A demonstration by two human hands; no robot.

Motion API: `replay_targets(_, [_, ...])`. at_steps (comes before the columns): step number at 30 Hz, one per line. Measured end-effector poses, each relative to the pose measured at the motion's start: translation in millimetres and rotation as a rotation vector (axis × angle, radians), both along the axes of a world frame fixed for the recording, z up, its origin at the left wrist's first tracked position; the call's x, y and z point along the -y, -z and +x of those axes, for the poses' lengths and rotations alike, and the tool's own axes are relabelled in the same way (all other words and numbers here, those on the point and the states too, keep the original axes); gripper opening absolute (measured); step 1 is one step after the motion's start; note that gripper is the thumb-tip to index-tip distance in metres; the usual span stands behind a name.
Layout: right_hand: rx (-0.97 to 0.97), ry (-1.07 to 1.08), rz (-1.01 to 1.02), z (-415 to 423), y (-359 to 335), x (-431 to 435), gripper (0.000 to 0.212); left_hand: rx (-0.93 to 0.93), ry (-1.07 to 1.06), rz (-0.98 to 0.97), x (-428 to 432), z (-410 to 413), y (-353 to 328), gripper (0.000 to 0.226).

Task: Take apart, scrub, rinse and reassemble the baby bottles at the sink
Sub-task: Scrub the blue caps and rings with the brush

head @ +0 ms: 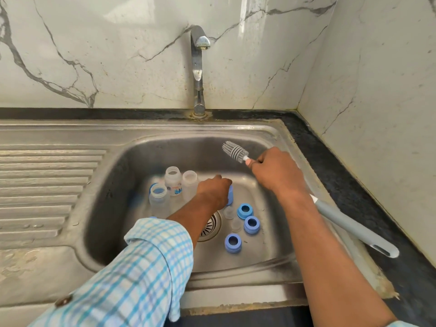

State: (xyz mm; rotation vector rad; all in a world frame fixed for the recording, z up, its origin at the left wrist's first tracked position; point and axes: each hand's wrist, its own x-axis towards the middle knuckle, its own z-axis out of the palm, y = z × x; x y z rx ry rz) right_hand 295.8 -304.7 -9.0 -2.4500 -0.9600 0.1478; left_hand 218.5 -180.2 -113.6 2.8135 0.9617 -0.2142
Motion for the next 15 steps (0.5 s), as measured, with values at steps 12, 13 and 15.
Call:
replay_targets(12, [0.026,-0.001,0.07,-3.3,-5.2,-0.3,0.035,0.823,-0.524,-0.716,-24.7,-17.7,-35.6,0.031])
replay_targets(13, [0.035,-0.014,0.084,-5.4,-7.3,-0.3,0.036,0.954,-0.625,-0.972,-28.4,-29.6,-51.4,0.027])
replay_targets(15, [0.059,-0.063,0.087,-11.3,-11.2,-0.5,0.033,1.088,-0.713,-1.298,-31.1,-61.6,-77.0,0.022])
